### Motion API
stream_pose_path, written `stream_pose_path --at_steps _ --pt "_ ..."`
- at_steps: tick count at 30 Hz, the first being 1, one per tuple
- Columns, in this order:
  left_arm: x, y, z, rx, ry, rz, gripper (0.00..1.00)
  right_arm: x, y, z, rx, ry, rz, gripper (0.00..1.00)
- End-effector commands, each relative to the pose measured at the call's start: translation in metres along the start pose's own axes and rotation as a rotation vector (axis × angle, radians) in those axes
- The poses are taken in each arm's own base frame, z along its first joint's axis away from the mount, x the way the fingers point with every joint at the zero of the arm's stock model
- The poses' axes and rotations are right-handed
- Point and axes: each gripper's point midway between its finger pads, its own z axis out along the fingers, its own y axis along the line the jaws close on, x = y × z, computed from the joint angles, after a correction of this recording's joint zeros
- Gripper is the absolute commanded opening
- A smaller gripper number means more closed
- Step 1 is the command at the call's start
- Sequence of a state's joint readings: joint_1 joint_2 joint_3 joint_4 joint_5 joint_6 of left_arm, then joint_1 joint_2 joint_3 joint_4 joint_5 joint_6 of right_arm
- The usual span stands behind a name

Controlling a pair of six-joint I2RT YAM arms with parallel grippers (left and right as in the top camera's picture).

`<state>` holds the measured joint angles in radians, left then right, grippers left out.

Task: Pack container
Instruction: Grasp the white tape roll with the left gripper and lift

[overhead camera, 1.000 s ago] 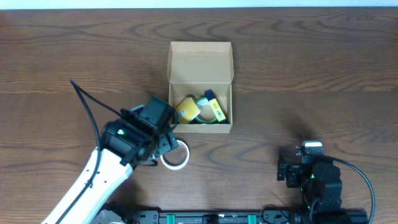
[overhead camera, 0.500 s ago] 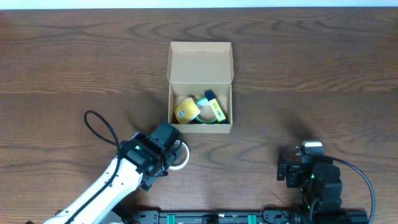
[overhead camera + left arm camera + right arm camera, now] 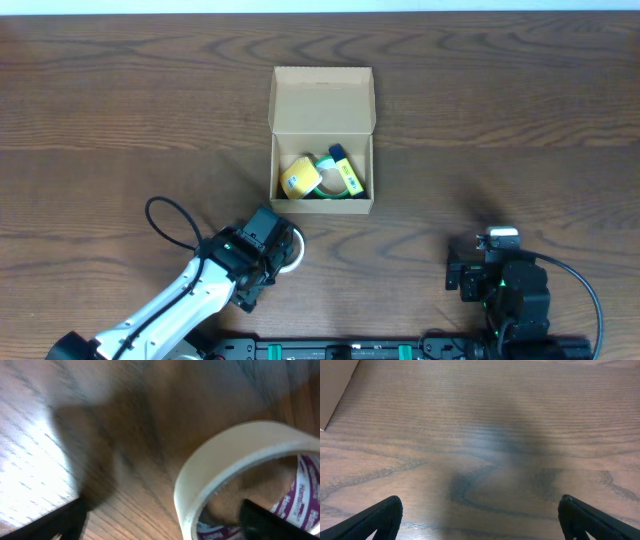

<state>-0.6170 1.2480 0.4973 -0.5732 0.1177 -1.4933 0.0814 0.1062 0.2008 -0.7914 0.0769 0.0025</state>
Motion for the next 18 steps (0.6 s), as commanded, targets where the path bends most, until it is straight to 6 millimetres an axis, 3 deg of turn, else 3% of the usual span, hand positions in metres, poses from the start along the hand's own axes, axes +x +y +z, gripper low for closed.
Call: stream_pose_path --at_steps 1,4,6,9,18 --pt "0.002 0.006 0.012 -0.036 0.015 -0.010 0.79 -0.001 -0.001 0.000 0.005 -0.006 -0.004 0.99" --pt "0.006 0.005 0.017 -0.042 0.042 -0.012 0.53 -0.001 -0.001 0.000 0.005 -0.006 -0.004 0.99" --pt "0.011 0.004 0.020 -0.046 0.068 -0.012 0.29 -0.001 -0.001 0.000 0.005 -0.006 -0.004 0.99" --pt "0.014 0.004 0.020 -0.047 0.088 -0.013 0.05 -0.001 -0.001 0.000 0.005 -0.006 -0.004 0.99" --pt "0.023 0.005 0.014 -0.037 0.145 0.058 0.06 -0.001 -0.001 0.000 0.005 -0.006 -0.004 0.99"
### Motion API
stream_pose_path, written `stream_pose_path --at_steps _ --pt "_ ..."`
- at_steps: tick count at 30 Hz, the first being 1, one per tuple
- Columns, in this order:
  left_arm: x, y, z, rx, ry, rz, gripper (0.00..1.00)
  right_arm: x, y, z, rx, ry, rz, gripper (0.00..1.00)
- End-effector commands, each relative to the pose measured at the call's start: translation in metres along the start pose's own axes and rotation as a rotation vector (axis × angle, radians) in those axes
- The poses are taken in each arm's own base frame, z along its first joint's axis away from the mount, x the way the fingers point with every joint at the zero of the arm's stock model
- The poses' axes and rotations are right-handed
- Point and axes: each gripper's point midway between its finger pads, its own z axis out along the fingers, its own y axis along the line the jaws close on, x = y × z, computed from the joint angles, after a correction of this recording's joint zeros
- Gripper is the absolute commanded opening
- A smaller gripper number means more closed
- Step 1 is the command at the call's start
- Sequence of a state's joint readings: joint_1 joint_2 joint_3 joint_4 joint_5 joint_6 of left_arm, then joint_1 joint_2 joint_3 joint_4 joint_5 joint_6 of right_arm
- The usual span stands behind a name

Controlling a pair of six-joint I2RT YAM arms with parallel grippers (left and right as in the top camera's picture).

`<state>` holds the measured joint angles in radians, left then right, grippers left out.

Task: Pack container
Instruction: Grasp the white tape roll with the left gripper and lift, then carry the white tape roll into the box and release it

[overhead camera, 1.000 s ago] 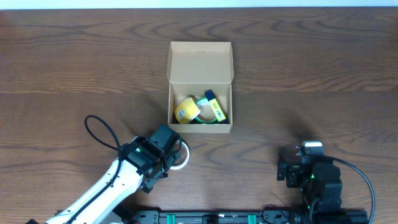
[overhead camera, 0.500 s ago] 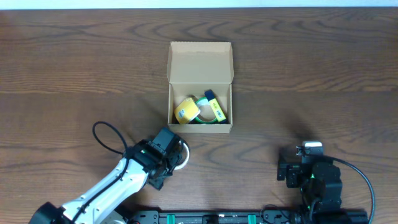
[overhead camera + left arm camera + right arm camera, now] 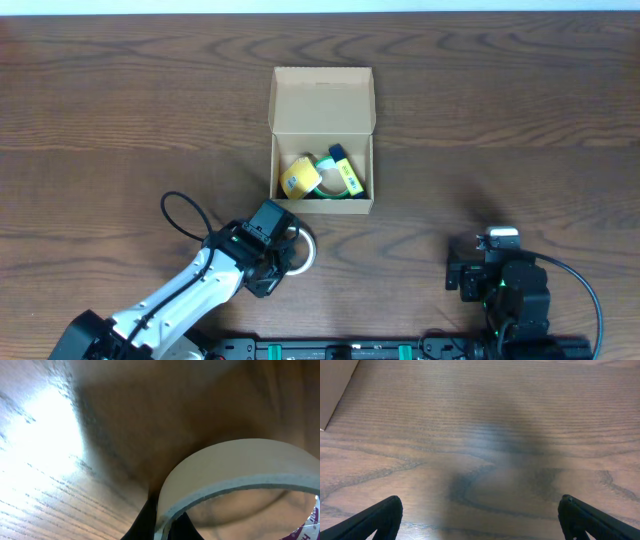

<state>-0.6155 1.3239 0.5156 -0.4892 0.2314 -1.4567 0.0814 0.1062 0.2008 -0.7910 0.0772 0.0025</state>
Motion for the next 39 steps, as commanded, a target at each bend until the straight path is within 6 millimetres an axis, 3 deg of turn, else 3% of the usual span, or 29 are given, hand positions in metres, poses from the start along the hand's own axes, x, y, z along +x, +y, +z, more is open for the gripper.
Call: stream_pose_path --at_steps 1,5,8,10,13,17,20,23,30,37,39 --pt "0.005 0.024 0.003 -0.064 0.032 0.020 0.06 -0.001 -0.001 0.000 0.005 -0.006 -0.004 0.99" --pt "0.008 0.027 -0.010 -0.046 0.032 0.047 0.05 -0.001 -0.001 0.000 0.005 -0.006 -0.004 0.99" --pt "0.012 0.024 -0.032 0.032 0.025 0.093 0.06 -0.001 -0.001 0.000 0.005 -0.006 -0.004 0.99" --pt "0.014 -0.001 -0.058 0.178 -0.003 0.197 0.06 -0.001 -0.001 0.000 0.005 -0.006 -0.004 0.99" --pt "0.005 -0.038 -0.114 0.346 -0.146 0.333 0.05 -0.001 -0.001 0.000 0.004 -0.006 -0.004 0.99" --pt "-0.010 -0.069 -0.169 0.405 -0.322 0.426 0.05 -0.001 -0.001 0.000 0.005 -0.006 -0.004 0.99" --pt "-0.026 -0.095 -0.200 0.382 -0.445 0.490 0.05 -0.001 -0.001 0.000 0.005 -0.006 -0.005 0.99" --pt "-0.046 -0.118 -0.192 0.282 -0.462 0.558 0.05 -0.001 -0.001 0.000 0.005 -0.006 -0.004 0.99" --pt "-0.065 -0.158 -0.131 0.114 -0.286 0.699 0.05 -0.001 -0.001 0.000 0.005 -0.006 -0.004 0.99" --pt "-0.071 -0.161 -0.093 0.024 -0.215 0.714 0.05 -0.001 -0.001 0.000 0.005 -0.006 -0.004 0.99" --pt "-0.072 -0.161 -0.089 0.017 -0.211 0.717 0.05 -0.001 -0.001 0.000 0.004 -0.006 -0.004 0.99"
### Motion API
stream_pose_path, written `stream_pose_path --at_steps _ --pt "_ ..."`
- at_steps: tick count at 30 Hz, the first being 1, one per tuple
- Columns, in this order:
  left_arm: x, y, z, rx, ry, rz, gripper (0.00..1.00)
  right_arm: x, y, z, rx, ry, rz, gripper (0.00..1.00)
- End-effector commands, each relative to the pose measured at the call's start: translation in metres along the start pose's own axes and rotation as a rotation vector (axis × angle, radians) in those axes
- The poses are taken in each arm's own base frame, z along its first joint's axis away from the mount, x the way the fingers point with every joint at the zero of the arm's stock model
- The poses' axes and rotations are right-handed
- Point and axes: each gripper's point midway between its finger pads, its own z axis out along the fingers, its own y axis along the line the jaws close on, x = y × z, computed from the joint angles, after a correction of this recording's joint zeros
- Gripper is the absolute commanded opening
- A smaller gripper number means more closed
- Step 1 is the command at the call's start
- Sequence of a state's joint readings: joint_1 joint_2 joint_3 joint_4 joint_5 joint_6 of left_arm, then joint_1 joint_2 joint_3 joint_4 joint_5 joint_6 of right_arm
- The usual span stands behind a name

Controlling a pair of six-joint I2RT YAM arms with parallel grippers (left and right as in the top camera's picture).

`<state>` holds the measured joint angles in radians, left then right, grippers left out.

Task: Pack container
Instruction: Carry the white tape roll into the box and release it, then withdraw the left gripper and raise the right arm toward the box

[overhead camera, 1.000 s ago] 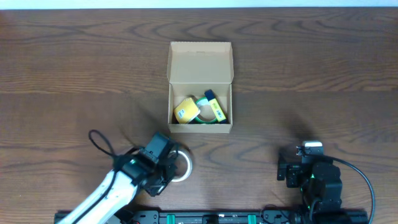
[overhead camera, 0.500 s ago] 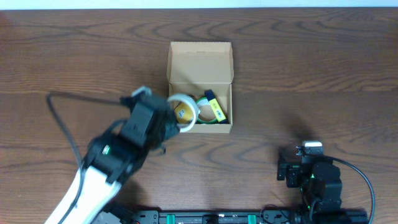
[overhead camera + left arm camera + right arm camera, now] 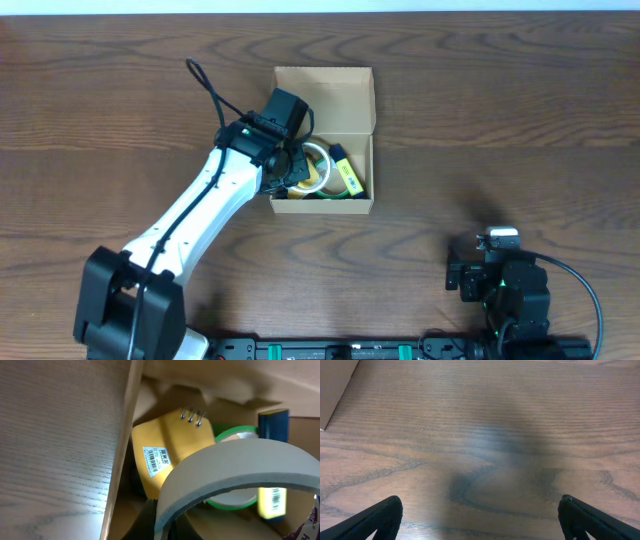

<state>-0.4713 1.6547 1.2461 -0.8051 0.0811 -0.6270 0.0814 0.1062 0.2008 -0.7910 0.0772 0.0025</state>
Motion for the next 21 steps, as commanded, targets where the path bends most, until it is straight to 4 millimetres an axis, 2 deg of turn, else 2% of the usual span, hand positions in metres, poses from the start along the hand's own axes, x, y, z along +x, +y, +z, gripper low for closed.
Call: stream_pose_path --at_steps 1,2,6,7,8,11,16,21 --pt "-0.007 -0.004 -0.001 0.010 -0.005 0.020 0.05 -0.001 -0.001 0.000 0.004 -0.006 -0.004 0.99" --pt "-0.007 -0.004 -0.001 0.010 -0.008 0.021 0.08 -0.001 -0.001 0.000 0.005 -0.006 -0.004 0.99" --pt "-0.012 -0.002 -0.001 -0.003 -0.030 0.024 0.46 -0.001 -0.001 0.000 0.005 -0.006 -0.004 0.99" --pt "-0.013 -0.001 -0.001 -0.008 -0.035 0.023 0.60 -0.001 -0.001 0.000 0.004 -0.006 -0.004 0.99" --pt "-0.013 0.000 -0.001 -0.014 -0.039 0.023 0.66 -0.001 -0.001 0.000 0.004 -0.006 -0.004 0.99" --pt "-0.014 0.000 -0.001 -0.016 -0.040 0.023 0.94 -0.001 -0.001 0.000 0.005 -0.006 -0.004 0.99" --pt "-0.016 -0.005 -0.001 0.004 -0.051 0.028 0.96 -0.001 -0.001 0.000 0.005 -0.006 -0.004 0.99" --pt "-0.025 -0.032 -0.013 0.124 -0.059 0.076 0.96 -0.001 -0.001 0.000 0.005 -0.006 -0.004 0.99"
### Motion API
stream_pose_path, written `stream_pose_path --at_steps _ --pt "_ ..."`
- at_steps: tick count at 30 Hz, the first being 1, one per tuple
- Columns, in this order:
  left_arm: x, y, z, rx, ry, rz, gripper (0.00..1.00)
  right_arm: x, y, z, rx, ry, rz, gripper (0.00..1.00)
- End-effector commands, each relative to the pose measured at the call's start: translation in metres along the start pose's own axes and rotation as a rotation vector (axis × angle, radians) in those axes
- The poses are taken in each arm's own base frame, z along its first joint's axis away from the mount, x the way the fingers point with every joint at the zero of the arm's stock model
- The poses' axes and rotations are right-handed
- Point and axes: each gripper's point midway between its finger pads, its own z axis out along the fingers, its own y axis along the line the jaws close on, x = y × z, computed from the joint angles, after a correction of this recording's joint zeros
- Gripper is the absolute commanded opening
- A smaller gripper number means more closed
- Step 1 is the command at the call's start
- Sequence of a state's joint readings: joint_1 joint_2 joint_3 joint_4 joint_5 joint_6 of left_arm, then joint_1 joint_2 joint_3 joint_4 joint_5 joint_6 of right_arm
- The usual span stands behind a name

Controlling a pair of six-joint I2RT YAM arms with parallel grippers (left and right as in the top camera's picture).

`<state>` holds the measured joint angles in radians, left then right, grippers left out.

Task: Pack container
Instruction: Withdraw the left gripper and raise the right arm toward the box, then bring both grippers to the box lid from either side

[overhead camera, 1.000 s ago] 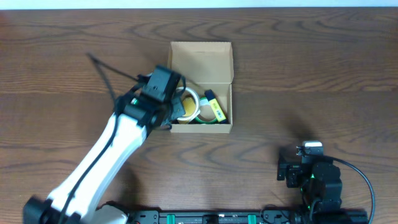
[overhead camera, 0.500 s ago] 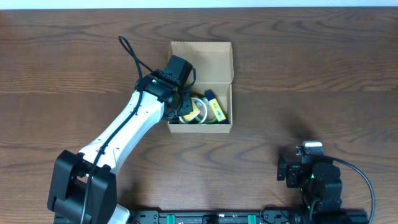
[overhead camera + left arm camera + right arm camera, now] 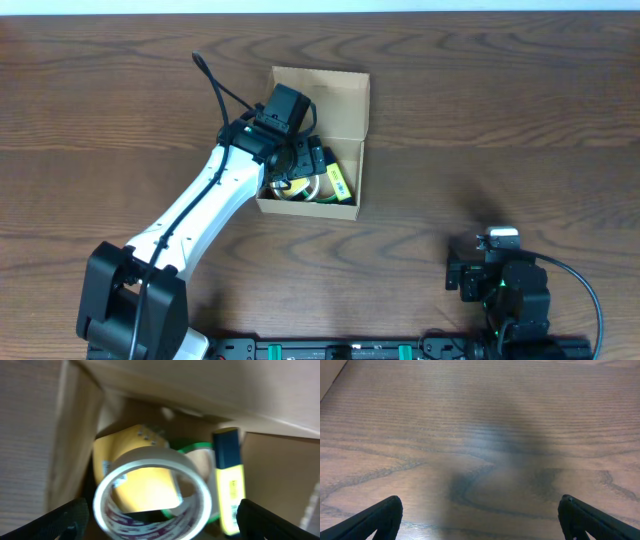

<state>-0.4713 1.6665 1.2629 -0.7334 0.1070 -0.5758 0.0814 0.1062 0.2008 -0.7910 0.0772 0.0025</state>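
Observation:
The open cardboard box stands at mid-table, slightly askew. Inside lie a yellow notepad, a green tape ring and a yellow-and-blue highlighter. A white masking-tape roll rests loose on top of the notepad. My left gripper hovers over the box, open; in the left wrist view its fingers stand wide on either side of the roll without touching it. My right gripper is open over bare wood at the front right.
The box's lid flap stands up at the back. The left arm stretches diagonally from the front left to the box. A black cable loops beside the box's left wall.
My left gripper was shut on the roll's rim over the box; now it is open and the roll lies inside on the notepad. The box has shifted a little left and turned.
The roll lay on the table near the front with my left gripper open around its rim. Then the gripper was shut on the rim. Later it held the roll above the box. Now the roll sits in the box, let go. The right arm stayed still.

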Motion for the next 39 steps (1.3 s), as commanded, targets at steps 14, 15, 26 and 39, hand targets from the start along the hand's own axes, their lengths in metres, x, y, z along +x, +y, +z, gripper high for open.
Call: stream_pose_path --at_steps 14,15,26,39 --pt "-0.076 -0.046 -0.160 0.085 -0.265 0.154 0.96 -0.059 0.042 -0.018 -0.286 -0.178 0.270 0.99" --pt "-0.084 -0.038 -0.173 0.064 -0.296 0.134 0.96 -0.071 0.043 -0.024 -0.292 -0.195 0.270 0.99" --pt "-0.153 0.103 -0.181 -0.063 -0.349 -0.260 0.86 -0.240 0.044 0.017 -0.260 -0.045 0.151 0.99" --pt "-0.174 0.124 -0.029 0.027 -0.042 -0.348 0.05 -0.190 0.070 0.153 -0.334 0.183 0.257 0.01"
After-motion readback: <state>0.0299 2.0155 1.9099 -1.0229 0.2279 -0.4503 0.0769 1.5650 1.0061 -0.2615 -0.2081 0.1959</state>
